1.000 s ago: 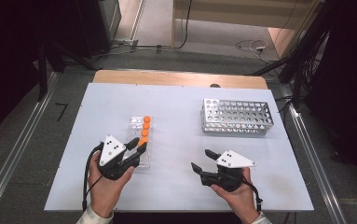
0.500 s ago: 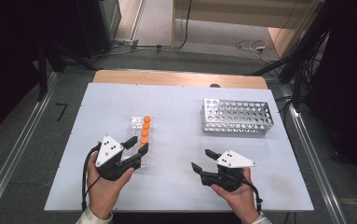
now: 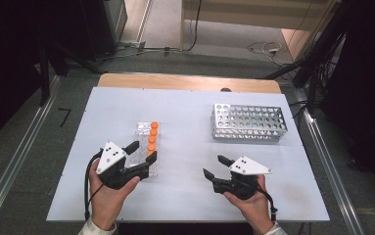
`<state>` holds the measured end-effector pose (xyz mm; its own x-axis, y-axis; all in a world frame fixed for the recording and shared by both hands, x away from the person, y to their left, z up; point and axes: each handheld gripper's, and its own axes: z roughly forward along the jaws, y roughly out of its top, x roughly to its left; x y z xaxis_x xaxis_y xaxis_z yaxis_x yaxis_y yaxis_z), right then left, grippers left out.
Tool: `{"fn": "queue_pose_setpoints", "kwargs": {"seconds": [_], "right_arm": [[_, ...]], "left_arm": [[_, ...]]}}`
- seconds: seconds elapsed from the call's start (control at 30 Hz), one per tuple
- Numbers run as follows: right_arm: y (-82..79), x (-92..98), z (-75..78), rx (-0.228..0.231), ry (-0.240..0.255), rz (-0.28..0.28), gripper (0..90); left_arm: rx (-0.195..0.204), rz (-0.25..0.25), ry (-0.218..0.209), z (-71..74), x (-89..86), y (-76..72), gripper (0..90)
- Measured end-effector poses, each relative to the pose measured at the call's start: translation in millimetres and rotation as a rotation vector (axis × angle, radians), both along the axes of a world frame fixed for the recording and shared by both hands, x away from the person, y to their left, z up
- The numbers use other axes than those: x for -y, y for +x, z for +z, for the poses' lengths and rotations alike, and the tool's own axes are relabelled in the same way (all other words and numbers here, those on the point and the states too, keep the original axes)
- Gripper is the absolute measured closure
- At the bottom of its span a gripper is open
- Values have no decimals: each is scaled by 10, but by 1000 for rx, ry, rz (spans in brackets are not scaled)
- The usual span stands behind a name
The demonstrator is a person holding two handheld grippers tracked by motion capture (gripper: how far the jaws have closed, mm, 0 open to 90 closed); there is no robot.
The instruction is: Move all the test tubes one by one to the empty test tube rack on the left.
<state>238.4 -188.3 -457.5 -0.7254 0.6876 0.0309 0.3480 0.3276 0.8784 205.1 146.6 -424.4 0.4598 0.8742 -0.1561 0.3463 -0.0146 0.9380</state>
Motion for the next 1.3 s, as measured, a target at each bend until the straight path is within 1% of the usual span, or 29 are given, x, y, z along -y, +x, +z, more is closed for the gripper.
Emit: {"fn": "queue_pose_setpoints", "kwargs": {"seconds": [0.3, 0.47, 0.8, 1.03, 1.3], "right_arm": [[31, 64, 6, 0, 3, -23, 305], [41, 118, 18, 3, 7, -36, 301], [69, 281, 34, 2, 13, -76, 276], [81, 403, 48, 3, 21, -108, 265], [88, 566, 60, 6, 26, -150, 262]], "left_arm": [[14, 9, -14, 4, -30, -6, 285], [11, 9, -16, -6, -47, -7, 281], [11, 19, -22, -37, -119, -20, 266], [18, 29, -41, -36, -189, -61, 247], [17, 42, -45, -75, -286, -119, 238]]}}
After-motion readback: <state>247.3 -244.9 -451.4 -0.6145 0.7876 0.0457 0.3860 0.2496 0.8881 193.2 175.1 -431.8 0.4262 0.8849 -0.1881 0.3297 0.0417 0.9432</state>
